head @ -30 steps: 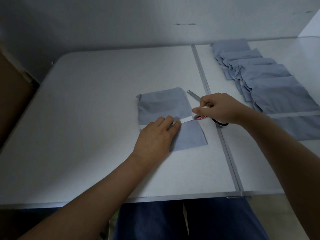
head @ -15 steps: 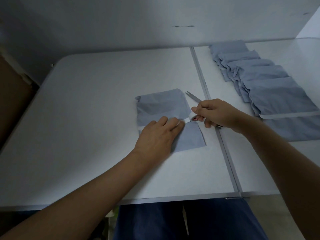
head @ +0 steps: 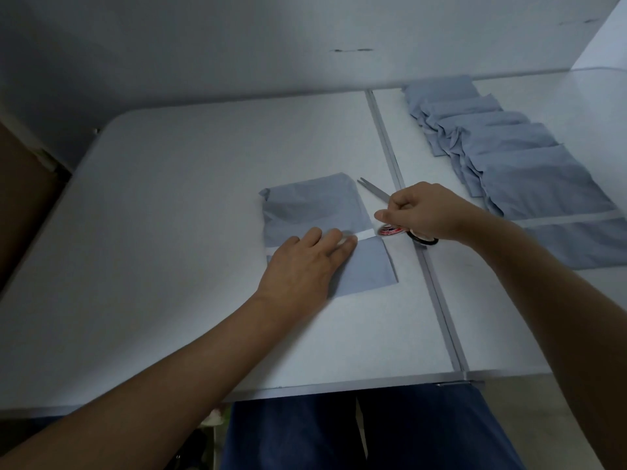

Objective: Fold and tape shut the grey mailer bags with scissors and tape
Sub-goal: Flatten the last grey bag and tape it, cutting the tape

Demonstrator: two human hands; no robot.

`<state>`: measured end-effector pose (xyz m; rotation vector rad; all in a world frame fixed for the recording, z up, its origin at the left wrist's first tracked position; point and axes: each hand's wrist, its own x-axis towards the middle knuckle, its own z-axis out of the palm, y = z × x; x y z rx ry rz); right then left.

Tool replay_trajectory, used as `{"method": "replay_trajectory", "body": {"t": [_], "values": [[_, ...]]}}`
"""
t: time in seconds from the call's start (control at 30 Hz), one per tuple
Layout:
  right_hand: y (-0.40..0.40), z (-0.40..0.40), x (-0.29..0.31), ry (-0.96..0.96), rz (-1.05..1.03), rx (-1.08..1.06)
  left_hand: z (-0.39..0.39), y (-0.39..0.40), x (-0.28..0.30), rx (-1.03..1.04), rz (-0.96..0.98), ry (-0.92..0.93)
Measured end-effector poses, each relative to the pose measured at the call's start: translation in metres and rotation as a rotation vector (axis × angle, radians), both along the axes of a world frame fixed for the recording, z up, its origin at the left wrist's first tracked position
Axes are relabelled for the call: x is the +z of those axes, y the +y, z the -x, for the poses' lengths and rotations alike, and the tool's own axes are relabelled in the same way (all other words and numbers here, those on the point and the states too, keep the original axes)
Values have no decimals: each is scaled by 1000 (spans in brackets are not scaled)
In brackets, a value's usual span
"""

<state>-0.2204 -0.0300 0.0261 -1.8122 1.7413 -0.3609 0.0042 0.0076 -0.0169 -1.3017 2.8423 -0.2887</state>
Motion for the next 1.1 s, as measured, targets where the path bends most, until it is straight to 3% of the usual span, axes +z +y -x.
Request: {"method": "replay_trajectory", "body": {"t": [0.37, 0.73, 1.1], "values": [[0, 1, 3, 196, 35, 41, 5, -1, 6, 22, -48, 12], [3, 6, -5, 122, 94, 50, 19, -23, -17, -155, -28, 302], [10, -6, -8, -59, 59, -2, -7, -24, -15, -188, -69, 166]]}}
